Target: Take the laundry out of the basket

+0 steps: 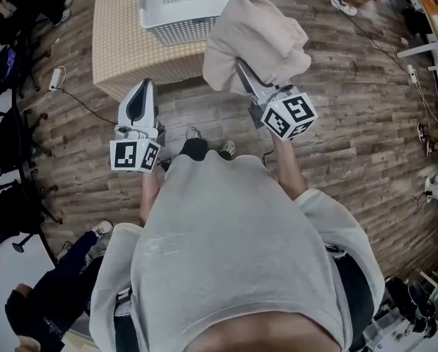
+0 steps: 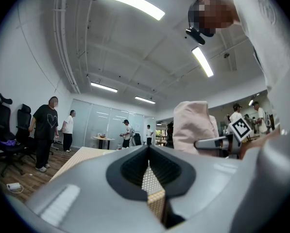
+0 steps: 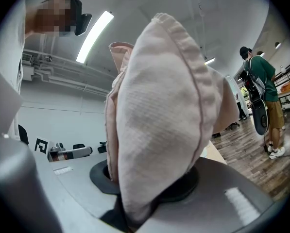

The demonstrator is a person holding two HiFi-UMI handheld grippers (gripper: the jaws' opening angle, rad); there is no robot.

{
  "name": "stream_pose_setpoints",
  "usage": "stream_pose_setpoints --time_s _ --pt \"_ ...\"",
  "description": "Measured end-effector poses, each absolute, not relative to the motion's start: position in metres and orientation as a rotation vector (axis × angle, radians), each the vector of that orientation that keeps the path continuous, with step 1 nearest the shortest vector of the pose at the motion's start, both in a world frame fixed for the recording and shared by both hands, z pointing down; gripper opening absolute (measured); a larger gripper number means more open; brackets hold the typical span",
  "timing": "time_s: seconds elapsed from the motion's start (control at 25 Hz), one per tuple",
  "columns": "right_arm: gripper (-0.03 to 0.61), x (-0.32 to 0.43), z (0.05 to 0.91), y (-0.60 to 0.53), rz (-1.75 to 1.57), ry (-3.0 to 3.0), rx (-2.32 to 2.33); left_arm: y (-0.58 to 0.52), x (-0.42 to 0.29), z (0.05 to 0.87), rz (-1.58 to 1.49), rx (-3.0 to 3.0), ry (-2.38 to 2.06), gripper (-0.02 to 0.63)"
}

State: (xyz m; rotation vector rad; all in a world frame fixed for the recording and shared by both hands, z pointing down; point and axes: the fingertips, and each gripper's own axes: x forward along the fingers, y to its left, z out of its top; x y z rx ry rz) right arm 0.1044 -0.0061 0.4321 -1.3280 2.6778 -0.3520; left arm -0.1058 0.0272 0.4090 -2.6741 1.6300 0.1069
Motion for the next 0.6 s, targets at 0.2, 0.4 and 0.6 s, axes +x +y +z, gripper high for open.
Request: stream_pose_setpoints --time_s 0.2,0.4,0.6 --pt "0.14 0.092 0.432 0.005 -0.365 2.669 -1.366 0.027 -0.123 0.406 0.118 -2.685 1.626 0.009" --pt "0.14 0.074 0.432 0.015 -0.383 2.662 -1.417 0.026 -0.144 0.396 0.12 -2.706 1.594 0.01" --pt "0.14 0.061 0.436 0.018 -0.389 2.662 -1.436 0.025 -0.154 0.398 0.129 -2.722 1.57 0.01"
